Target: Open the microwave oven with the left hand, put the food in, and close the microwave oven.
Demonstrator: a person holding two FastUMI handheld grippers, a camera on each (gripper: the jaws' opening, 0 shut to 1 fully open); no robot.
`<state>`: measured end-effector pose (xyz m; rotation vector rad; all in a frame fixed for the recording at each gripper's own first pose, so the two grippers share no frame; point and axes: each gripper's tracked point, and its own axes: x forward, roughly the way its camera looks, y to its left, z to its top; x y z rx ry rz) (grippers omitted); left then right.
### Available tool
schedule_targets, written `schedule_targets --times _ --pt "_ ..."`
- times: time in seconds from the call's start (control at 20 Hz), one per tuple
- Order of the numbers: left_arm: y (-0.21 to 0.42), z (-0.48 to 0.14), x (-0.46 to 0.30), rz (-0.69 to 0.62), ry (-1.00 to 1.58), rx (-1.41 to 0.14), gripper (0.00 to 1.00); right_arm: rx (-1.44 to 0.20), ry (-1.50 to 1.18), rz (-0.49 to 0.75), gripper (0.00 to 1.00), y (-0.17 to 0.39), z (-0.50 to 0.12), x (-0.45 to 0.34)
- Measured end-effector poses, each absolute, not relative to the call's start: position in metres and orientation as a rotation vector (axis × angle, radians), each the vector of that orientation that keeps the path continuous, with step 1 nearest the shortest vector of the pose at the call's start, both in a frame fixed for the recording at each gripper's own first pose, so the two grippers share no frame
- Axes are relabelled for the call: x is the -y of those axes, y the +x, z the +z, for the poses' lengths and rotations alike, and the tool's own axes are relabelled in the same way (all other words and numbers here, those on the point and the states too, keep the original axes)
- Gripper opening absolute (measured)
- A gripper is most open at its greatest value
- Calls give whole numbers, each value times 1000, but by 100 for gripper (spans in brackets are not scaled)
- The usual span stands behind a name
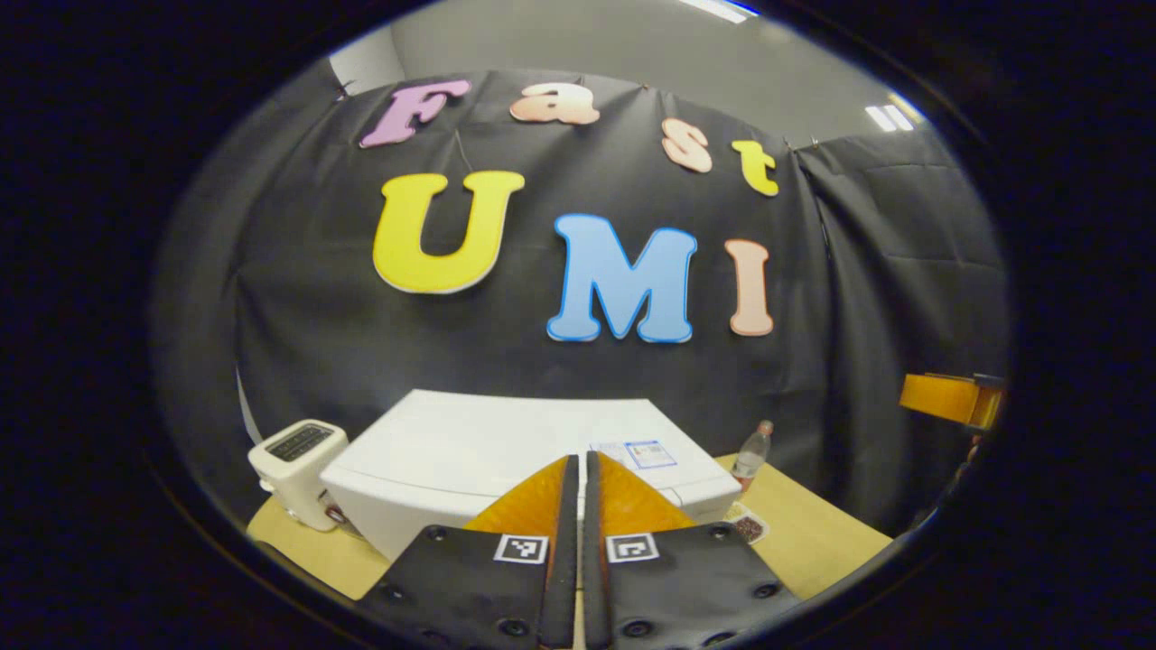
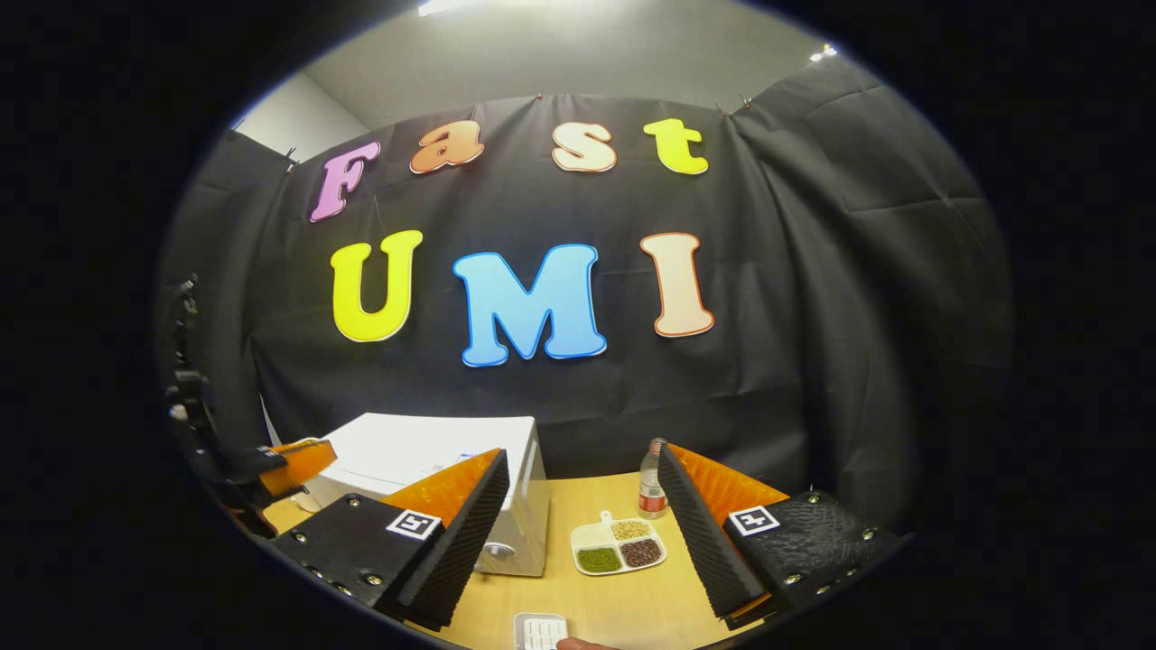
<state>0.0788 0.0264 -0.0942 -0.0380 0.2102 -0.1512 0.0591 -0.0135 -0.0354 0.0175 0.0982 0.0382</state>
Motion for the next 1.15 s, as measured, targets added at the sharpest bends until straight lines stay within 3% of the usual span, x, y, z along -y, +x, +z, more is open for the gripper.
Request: schedule_targets --times 0.15,0.2,0.7,1.15 --pt "40 -32 -52 -139 -17 -105 100 -63 4 40 100 59 -20 -5" --pt "35 -18 -62 -131 -11 -76 96 -53 0 41 100 57 -15 -11" --pt "10 3 -114 -137 10 -73 95 -8 -18 16 100 25 6 -56" --pt "2 -3 -100 -190 -24 -76 97 5 -42 17 99 7 13 -62"
